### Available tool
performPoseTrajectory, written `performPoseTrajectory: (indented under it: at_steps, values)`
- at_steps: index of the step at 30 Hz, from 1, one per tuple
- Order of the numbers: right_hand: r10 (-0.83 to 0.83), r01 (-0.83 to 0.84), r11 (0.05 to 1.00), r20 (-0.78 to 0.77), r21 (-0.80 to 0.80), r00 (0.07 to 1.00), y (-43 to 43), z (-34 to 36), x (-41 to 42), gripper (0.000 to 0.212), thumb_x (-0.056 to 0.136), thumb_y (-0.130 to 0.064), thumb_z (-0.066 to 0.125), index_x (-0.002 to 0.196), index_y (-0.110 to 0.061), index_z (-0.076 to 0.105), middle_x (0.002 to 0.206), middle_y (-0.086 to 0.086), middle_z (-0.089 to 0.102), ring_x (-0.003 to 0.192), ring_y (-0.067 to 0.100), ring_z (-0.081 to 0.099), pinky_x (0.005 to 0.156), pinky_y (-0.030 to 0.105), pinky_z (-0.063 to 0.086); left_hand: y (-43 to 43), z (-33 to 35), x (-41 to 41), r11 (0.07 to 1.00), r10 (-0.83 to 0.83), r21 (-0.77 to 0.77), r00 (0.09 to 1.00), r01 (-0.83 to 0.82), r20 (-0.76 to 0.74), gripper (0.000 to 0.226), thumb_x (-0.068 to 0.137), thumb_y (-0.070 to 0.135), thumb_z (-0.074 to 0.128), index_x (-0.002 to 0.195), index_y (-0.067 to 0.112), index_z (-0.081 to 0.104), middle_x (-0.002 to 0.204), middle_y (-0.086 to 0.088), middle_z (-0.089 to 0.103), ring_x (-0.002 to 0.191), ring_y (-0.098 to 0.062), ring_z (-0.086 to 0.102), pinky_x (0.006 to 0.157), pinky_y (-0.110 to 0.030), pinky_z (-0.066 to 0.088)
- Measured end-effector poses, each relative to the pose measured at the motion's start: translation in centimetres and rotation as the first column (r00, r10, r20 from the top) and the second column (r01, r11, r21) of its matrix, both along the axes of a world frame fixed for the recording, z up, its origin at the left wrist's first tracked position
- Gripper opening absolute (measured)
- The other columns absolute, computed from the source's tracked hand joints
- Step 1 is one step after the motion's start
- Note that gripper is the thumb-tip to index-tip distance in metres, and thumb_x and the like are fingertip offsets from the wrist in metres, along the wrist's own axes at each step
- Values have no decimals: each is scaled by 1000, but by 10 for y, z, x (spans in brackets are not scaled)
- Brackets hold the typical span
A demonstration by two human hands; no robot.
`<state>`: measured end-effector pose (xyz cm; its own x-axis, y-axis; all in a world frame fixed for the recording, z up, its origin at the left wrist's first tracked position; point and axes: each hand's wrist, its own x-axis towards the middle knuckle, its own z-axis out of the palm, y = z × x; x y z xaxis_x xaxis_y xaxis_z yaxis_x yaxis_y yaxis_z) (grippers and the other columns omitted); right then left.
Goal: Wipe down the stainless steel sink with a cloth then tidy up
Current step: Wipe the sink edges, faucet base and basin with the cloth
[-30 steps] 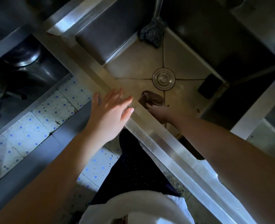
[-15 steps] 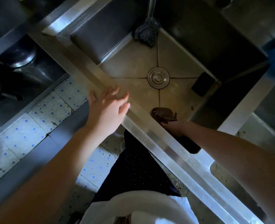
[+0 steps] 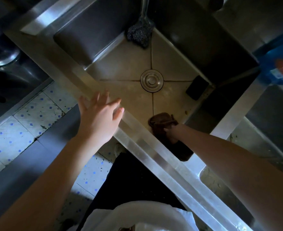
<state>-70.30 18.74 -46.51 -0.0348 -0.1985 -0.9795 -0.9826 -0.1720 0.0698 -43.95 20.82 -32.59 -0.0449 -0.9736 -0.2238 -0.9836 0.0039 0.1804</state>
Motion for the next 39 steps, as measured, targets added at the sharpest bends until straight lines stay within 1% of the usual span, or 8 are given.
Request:
performPoseTrajectory:
  at_steps: [4, 7, 17, 20, 24, 32, 36, 39]
  values:
    - [115, -112, 989, 27, -98, 993, -20, 10, -12, 80, 76, -33, 69, 144, -13, 32, 151, 16, 28, 137, 32, 31, 110, 37, 31, 4, -2, -15, 999, -31, -38, 997, 29, -69, 40, 87, 37, 45, 119, 20, 63, 139, -15, 48, 127, -37, 43, 100, -68, 23]
    - [144, -153, 981, -79, -122, 986, -29, 8, -27, 91, 81, -40, 65, 150, -10, 14, 158, 20, 2, 145, 37, 8, 117, 43, 16, 5, -5, -30, 998, -43, -54, 992, 37, -122, 34, 87, 31, 52, 117, 19, 64, 136, -15, 50, 126, -37, 45, 99, -68, 26]
    - [-197, 171, 964, -112, -203, 974, -72, 2, -45, 83, 83, -39, 60, 149, -6, 21, 156, 23, 12, 141, 43, 16, 117, 46, 19, 0, -8, -39, 999, -30, -35, 992, 26, -125, 28, 90, 24, 57, 115, 19, 66, 137, -16, 48, 125, -38, 45, 101, -66, 23]
    - [-440, 400, 861, -69, -314, 895, -74, 0, -41, 84, 87, -33, 57, 149, 0, 12, 156, 27, 3, 144, 43, 7, 118, 49, 14, 2, -7, -35, 1000, -31, -11, 994, 30, -106, 34, 90, 30, 48, 115, 17, 67, 139, -17, 46, 125, -39, 45, 103, -65, 23]
    - [-664, 659, 611, 169, -439, 728, -53, -5, -16, 94, 82, -25, 63, 149, -10, -2, 153, 23, 20, 139, 40, 26, 113, 46, 25, 6, -4, -34, 999, -46, -18, 993, 44, -105, 35, 88, 28, 47, 112, 13, 68, 137, -19, 48, 125, -40, 45, 101, -66, 25]
    - [-429, 500, 769, 257, -398, 866, -7, -18, 32, 71, 82, -22, 58, 142, -18, 19, 154, 20, 17, 142, 44, 8, 110, 67, 6, 10, -4, -37, 996, -78, -44, 993, 74, -92, 33, 86, 26, 51, 112, 13, 67, 135, -22, 49, 124, -43, 46, 98, -68, 27]
    - [-480, 613, 568, 384, -549, 789, -7, -20, 24, 71, 82, -6, 56, 142, -21, 21, 156, 13, 15, 143, 39, 13, 112, 65, 11, 9, -6, -35, 996, -87, -37, 993, 84, -83, 34, 87, 27, 49, 113, 13, 67, 135, -21, 50, 124, -42, 46, 98, -66, 31]
    - [-495, 592, 582, 334, -558, 802, -19, -24, 23, 69, 85, -5, 56, 144, -27, 28, 160, 8, 1, 144, 41, 5, 111, 66, 7, 5, -8, -33, 989, -123, -91, 991, 119, -43, 34, 88, 28, 48, 112, 14, 67, 132, -21, 52, 120, -42, 50, 94, -65, 35]
